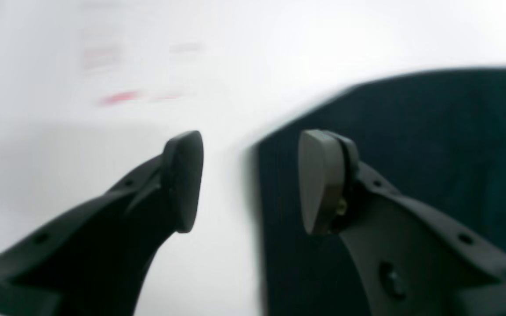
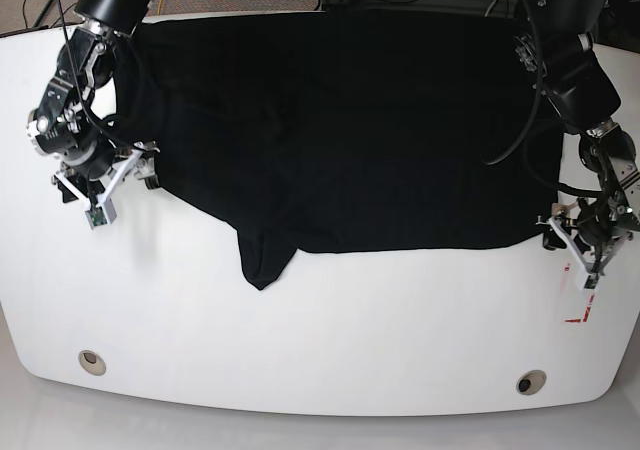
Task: Layout the t-shirt on the table in an organized manner, then fold the t-shirt properly
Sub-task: 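Release the edge and move both grippers to the opposite shirt edge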
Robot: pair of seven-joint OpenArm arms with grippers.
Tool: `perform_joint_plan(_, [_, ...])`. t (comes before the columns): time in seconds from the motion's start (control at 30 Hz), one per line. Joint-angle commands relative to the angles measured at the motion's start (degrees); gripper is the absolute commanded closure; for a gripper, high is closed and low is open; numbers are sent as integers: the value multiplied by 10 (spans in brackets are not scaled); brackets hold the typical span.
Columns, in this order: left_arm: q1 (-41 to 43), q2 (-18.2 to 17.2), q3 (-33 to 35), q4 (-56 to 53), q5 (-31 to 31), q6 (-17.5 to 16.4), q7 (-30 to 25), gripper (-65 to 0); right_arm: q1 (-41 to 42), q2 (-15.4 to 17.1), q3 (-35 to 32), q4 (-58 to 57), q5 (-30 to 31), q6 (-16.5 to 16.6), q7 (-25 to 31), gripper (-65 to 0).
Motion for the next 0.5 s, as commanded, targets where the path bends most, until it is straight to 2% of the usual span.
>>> perform_joint_plan(0.0, [-34, -15, 9, -49, -6, 4, -46, -332, 37, -5, -3, -27, 8, 0, 10, -560])
perform_joint_plan(0.23, [-65, -16, 24, -177, -4, 4, -128, -332, 95, -12, -5, -111, 8, 0, 10, -560])
perform_joint_plan(0.47, [-68, -24, 24, -220, -4, 4, -152, -332, 118, -13, -6, -156, -10, 0, 11, -560])
